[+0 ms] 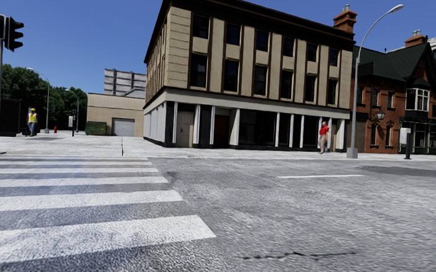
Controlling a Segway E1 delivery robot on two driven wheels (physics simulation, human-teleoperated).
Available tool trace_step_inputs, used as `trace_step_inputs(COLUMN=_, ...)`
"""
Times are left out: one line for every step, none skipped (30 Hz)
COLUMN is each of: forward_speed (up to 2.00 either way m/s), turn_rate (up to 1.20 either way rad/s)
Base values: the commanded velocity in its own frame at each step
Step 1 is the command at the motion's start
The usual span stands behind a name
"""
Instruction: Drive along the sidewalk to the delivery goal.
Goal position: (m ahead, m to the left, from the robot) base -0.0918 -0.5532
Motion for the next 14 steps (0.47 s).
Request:
trace_step_inputs(forward_speed=0.00, turn_rate=0.00)
trace_step_inputs(forward_speed=0.00, turn_rate=0.00)
trace_step_inputs(forward_speed=0.00, turn_rate=0.00)
trace_step_inputs(forward_speed=0.00, turn_rate=0.00)
trace_step_inputs(forward_speed=0.00, turn_rate=0.00)
trace_step_inputs(forward_speed=0.00, turn_rate=0.00)
trace_step_inputs(forward_speed=0.00, turn_rate=0.00)
trace_step_inputs(forward_speed=0.00, turn_rate=0.00)
trace_step_inputs(forward_speed=0.00, turn_rate=0.00)
trace_step_inputs(forward_speed=0.00, turn_rate=0.00)
trace_step_inputs(forward_speed=0.00, turn_rate=0.00)
trace_step_inputs(forward_speed=0.00, turn_rate=0.00)
trace_step_inputs(forward_speed=0.00, turn_rate=0.00)
trace_step_inputs(forward_speed=0.00, turn_rate=0.00)
